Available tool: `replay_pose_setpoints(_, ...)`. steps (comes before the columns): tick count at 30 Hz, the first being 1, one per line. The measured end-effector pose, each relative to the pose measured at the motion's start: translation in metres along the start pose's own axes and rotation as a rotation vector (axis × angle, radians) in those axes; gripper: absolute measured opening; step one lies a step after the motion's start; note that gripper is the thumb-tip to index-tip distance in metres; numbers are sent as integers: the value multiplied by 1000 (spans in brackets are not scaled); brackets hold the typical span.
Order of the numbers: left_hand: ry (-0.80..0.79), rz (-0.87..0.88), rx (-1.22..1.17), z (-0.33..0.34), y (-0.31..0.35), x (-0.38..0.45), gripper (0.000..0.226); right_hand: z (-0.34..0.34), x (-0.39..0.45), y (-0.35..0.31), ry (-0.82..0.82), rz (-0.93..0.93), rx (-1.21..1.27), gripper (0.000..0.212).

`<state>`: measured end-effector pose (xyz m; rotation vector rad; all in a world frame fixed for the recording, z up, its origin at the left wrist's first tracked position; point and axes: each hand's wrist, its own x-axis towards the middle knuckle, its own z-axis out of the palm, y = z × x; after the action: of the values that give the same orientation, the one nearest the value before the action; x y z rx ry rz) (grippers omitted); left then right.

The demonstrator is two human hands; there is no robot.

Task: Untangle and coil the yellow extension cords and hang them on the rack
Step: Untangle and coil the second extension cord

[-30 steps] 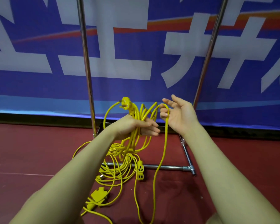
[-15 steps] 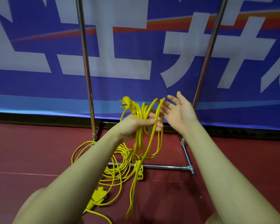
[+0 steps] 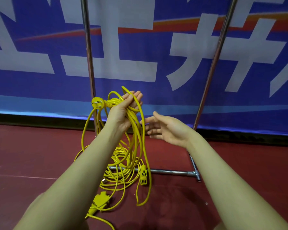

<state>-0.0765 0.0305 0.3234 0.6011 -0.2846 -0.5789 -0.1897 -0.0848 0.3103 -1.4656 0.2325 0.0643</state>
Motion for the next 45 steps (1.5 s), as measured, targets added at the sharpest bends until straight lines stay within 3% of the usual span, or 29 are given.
replay_pose_setpoints(5,-6,-26,34,-1,4,1,16,6,0,2,-25,-81,56,11)
replay_pose_setpoints(12,-11,-177,198,-8,12,-3,23,-13,-5,-10,274,-192,398,19)
replay_pose_setpoints(16,-93,-171,222,-6,10,-9,28,-23,-9,-12,377,-130,454,22)
replay_pose_setpoints(20,-223,-216,272,-6,13,-10,29,-22,-4,-11,357,-63,657,22)
replay_pose_setpoints(26,-334,-365,692,-6,0,-21,24,-20,-1,-17,328,-210,911,23)
replay_pose_setpoints(33,-398,-502,641,-13,-18,-27,18,-24,-2,-27,357,-407,1148,28)
replay_pose_setpoints(40,-542,-551,702,-9,-31,-35,20,-25,-1,-30,370,-472,1184,29)
replay_pose_setpoints(45,-508,-466,669,-7,-32,-32,14,-25,-6,-32,422,-412,1030,24)
